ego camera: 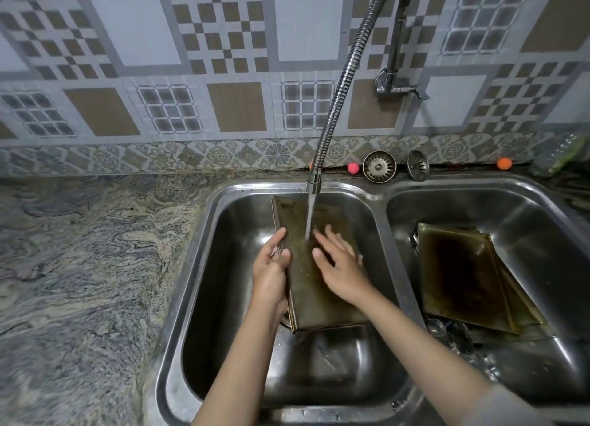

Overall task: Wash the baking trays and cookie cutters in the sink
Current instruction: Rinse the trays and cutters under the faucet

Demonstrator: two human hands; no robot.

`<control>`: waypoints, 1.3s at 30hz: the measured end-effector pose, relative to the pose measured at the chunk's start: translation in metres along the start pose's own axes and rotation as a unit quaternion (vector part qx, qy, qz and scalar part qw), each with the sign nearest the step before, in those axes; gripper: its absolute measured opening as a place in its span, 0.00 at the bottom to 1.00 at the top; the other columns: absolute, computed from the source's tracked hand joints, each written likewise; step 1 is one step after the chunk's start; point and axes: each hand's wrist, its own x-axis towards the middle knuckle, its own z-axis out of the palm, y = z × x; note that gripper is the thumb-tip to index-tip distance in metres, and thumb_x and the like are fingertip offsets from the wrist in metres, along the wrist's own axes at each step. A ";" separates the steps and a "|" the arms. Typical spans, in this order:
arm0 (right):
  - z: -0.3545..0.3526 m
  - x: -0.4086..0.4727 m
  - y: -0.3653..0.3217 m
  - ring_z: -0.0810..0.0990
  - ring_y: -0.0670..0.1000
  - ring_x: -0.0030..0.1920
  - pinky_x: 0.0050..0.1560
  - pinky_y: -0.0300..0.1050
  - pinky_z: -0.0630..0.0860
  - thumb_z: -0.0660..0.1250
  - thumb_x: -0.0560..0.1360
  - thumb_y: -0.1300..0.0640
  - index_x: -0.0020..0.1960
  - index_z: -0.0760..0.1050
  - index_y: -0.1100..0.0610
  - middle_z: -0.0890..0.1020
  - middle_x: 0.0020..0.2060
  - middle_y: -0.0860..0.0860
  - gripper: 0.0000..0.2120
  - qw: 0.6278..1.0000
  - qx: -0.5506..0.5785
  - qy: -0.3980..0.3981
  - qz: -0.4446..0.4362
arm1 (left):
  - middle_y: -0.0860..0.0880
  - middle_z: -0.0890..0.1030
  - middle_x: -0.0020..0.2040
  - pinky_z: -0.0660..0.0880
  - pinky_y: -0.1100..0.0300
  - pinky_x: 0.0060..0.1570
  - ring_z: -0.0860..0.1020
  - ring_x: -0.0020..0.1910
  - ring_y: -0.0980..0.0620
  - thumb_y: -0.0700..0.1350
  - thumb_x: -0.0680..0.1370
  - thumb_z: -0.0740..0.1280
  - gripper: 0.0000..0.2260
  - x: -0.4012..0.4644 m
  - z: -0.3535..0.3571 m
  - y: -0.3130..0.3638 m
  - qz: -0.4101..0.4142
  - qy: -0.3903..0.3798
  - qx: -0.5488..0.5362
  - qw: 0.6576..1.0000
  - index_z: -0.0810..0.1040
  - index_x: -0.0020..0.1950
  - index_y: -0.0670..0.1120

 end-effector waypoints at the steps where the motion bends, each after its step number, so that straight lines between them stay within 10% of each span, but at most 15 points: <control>1: -0.007 0.012 0.004 0.47 0.48 0.77 0.72 0.62 0.41 0.52 0.81 0.43 0.75 0.57 0.44 0.51 0.77 0.43 0.24 0.998 -0.048 -0.011 0.030 | 0.49 0.85 0.42 0.78 0.54 0.50 0.82 0.42 0.51 0.29 0.78 0.57 0.19 -0.002 -0.002 0.000 -0.007 -0.006 -0.002 1.000 0.75 0.64 0.45; 6: -0.018 0.045 -0.007 0.41 0.49 0.77 0.70 0.69 0.39 0.46 0.81 0.42 0.78 0.48 0.49 0.43 0.77 0.47 0.27 0.986 -0.136 0.013 0.095 | 0.43 0.83 0.50 0.79 0.53 0.48 0.81 0.45 0.48 0.30 0.78 0.58 0.18 -0.011 -0.001 -0.005 -0.028 -0.030 -0.024 0.999 0.76 0.62 0.46; 12: 0.015 -0.009 -0.027 0.40 0.43 0.76 0.72 0.59 0.38 0.50 0.82 0.46 0.77 0.49 0.44 0.44 0.77 0.41 0.24 0.979 -0.135 -0.060 -0.140 | 0.40 0.79 0.60 0.71 0.45 0.63 0.77 0.60 0.42 0.30 0.79 0.56 0.18 0.007 -0.016 0.003 -0.030 0.001 -0.053 0.998 0.75 0.63 0.44; 18: -0.027 0.050 -0.005 0.39 0.51 0.77 0.70 0.70 0.38 0.45 0.81 0.41 0.78 0.47 0.52 0.43 0.77 0.51 0.29 0.972 -0.216 0.018 0.095 | 0.38 0.82 0.53 0.76 0.45 0.55 0.81 0.47 0.43 0.30 0.75 0.60 0.17 -0.007 -0.020 -0.007 -0.069 -0.080 -0.043 0.993 0.76 0.61 0.43; 24: -0.018 0.034 -0.022 0.38 0.47 0.76 0.73 0.63 0.36 0.46 0.82 0.46 0.77 0.46 0.43 0.42 0.77 0.45 0.24 0.960 -0.227 -0.082 -0.140 | 0.37 0.82 0.53 0.75 0.43 0.57 0.80 0.50 0.40 0.33 0.71 0.64 0.20 -0.006 -0.012 -0.017 -0.084 -0.092 -0.055 0.991 0.74 0.63 0.41; 29: -0.036 0.052 0.005 0.39 0.51 0.76 0.72 0.65 0.37 0.45 0.81 0.42 0.78 0.45 0.47 0.45 0.77 0.50 0.27 0.973 -0.226 -0.001 0.050 | 0.41 0.83 0.48 0.81 0.51 0.44 0.82 0.43 0.45 0.31 0.73 0.62 0.16 -0.007 -0.025 -0.014 -0.071 -0.100 -0.033 0.992 0.76 0.58 0.43; 36: -0.006 -0.003 -0.006 0.37 0.44 0.75 0.72 0.56 0.35 0.49 0.82 0.44 0.76 0.46 0.40 0.43 0.76 0.41 0.24 0.936 -0.239 -0.104 -0.237 | 0.41 0.82 0.49 0.78 0.50 0.48 0.82 0.43 0.45 0.30 0.77 0.58 0.15 0.002 -0.027 -0.006 -0.058 -0.051 -0.053 0.996 0.76 0.57 0.44; 39: -0.024 0.018 0.013 0.38 0.47 0.75 0.73 0.65 0.41 0.46 0.81 0.41 0.77 0.47 0.45 0.45 0.77 0.48 0.27 0.967 -0.237 -0.041 -0.081 | 0.44 0.83 0.44 0.78 0.51 0.46 0.81 0.39 0.48 0.30 0.78 0.57 0.14 0.000 -0.032 -0.003 -0.043 -0.036 -0.050 0.997 0.76 0.54 0.45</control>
